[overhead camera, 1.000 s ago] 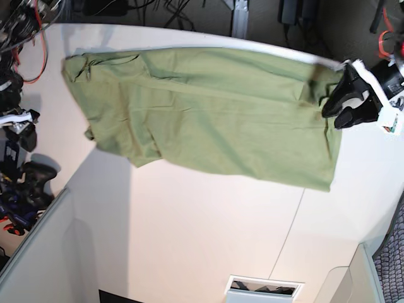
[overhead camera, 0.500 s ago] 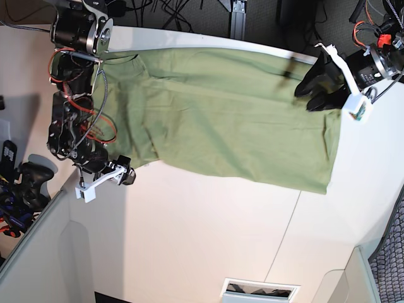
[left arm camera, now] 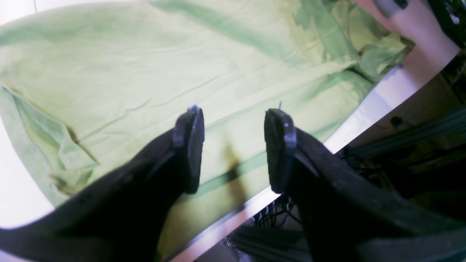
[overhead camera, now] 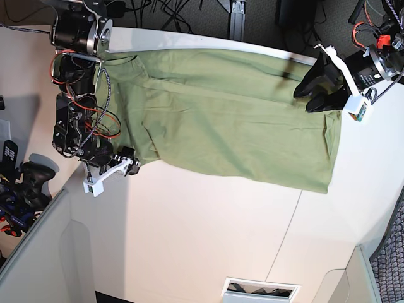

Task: Layout the t-shirt on the table in an organized manner, then fold the t-shirt properly
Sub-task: 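Reach both grippers to the shirt's hem corners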

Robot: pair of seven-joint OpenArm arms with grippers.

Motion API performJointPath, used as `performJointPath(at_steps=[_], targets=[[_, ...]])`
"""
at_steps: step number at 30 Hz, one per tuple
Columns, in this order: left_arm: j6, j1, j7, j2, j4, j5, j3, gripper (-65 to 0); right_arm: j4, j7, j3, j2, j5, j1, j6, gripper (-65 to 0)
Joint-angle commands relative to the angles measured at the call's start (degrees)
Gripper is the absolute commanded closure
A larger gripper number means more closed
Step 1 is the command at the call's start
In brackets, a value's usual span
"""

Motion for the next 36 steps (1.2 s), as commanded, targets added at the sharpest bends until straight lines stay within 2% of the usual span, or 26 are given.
performJointPath(at_steps=[1,5,7,12,18,23,27,29,32,36], targets=[[-0.73,-0.35,-1.64,-0.63,0.96,-1.18,-0.31,-30.5,0.96,0.04,0.07,0.37,0.28,0.98,0.33,-22.4],[-0.73,-0.46,-1.64,-0.66,0.96,-1.07,-0.31,-30.5,1.14,1.01,0.07,0.50,0.24,-0.68,0.33,-9.2],[-0.73,-0.63,-1.64,-0.63,0.96,-1.16,-0.31,-30.5,1.40,2.12,0.07,0.52,0.28,-1.14,0.33,0.0],[-0.73,-2.40,-2.08,-0.66,0.96,-1.11,-0.35,-30.5,3.67,4.52,0.09,0.50,0.79,-1.11,0.35,0.0],[-0.73,-3.15,-2.10,-0.66,0.96,-0.66,-0.35,-30.5,14.14,4.46,0.09,0.50,3.54,-1.11,0.59,0.0],[-0.73,-3.15,-2.47,-0.72,0.96,0.15,-0.35,-30.5,22.56,1.07,0.09,0.50,3.58,-1.14,0.59,0.0],[-0.73,-3.17,-2.95,-1.51,0.96,1.86,-0.35,-30.6,24.20,-0.11,0.09,0.50,4.57,-1.62,0.66,0.0],[0.57,-3.37,-5.14,-1.88,0.96,4.22,-0.35,-31.3,24.20,-0.11,0.09,0.50,4.59,-2.32,0.76,0.0],[3.15,-6.03,-5.97,-1.90,0.59,7.08,-0.35,-37.9,24.22,0.00,0.09,0.50,4.61,-3.41,0.76,0.0],[5.31,-12.63,-5.99,-1.90,-4.04,8.28,-0.35,-37.9,24.24,0.00,0.09,0.50,4.55,-5.35,0.76,0.0]])
